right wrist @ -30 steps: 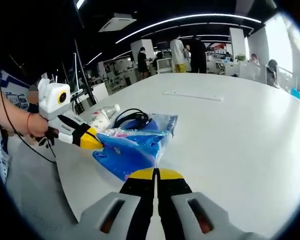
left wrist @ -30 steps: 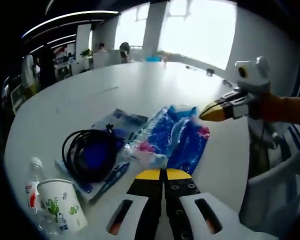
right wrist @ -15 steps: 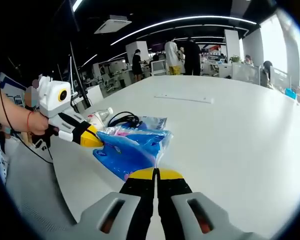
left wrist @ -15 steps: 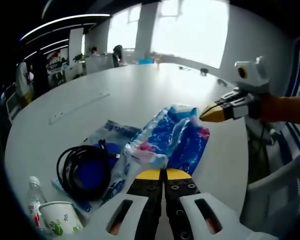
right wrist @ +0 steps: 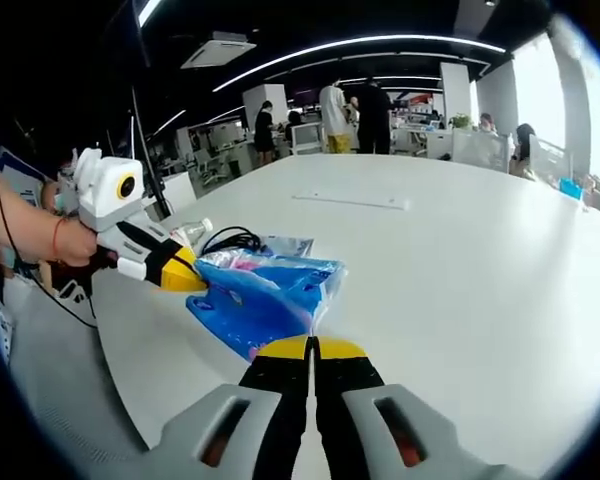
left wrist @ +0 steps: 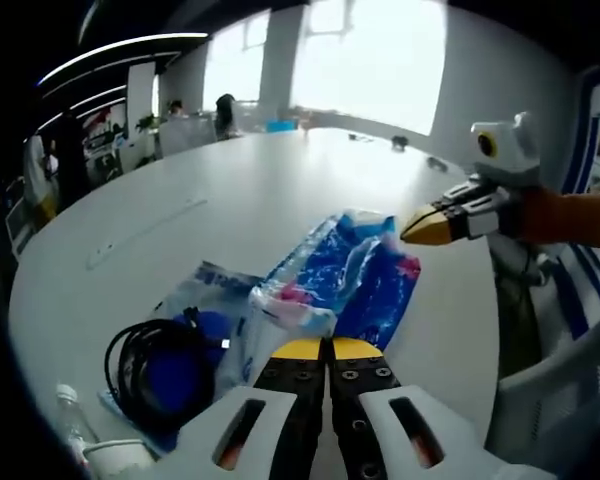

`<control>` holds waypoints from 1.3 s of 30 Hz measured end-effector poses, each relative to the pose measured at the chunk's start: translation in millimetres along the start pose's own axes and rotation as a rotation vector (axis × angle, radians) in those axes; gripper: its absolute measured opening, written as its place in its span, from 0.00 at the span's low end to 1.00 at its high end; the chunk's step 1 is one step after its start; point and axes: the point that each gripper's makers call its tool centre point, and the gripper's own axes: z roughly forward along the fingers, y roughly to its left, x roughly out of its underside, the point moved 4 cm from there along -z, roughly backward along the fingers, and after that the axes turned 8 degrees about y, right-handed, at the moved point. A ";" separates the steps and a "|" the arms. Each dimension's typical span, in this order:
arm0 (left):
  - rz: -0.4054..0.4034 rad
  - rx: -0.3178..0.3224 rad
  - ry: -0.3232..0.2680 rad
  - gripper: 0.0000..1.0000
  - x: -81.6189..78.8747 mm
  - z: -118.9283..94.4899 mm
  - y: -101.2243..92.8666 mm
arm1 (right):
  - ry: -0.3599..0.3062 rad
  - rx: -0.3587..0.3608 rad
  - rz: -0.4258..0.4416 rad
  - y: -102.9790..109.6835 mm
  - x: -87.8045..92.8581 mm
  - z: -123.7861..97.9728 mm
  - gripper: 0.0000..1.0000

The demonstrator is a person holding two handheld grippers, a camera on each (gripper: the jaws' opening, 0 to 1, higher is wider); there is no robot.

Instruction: Arrange the tabletop items into an orderly group along one side of the table until the central work area is clear of visible clutter.

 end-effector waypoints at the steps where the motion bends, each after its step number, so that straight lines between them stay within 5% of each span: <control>1: 0.002 0.003 0.000 0.00 -1.6 1.5 -0.5 | 0.000 0.003 -0.001 -0.9 -0.1 -0.5 0.00; 17: 0.026 0.020 -0.006 0.00 -25.9 22.7 1.2 | -0.013 0.043 0.011 -25.0 -3.8 -6.5 0.00; 39: 0.045 0.027 0.006 0.00 -37.8 53.0 -0.3 | -0.020 0.082 0.032 -47.6 2.3 -6.7 0.00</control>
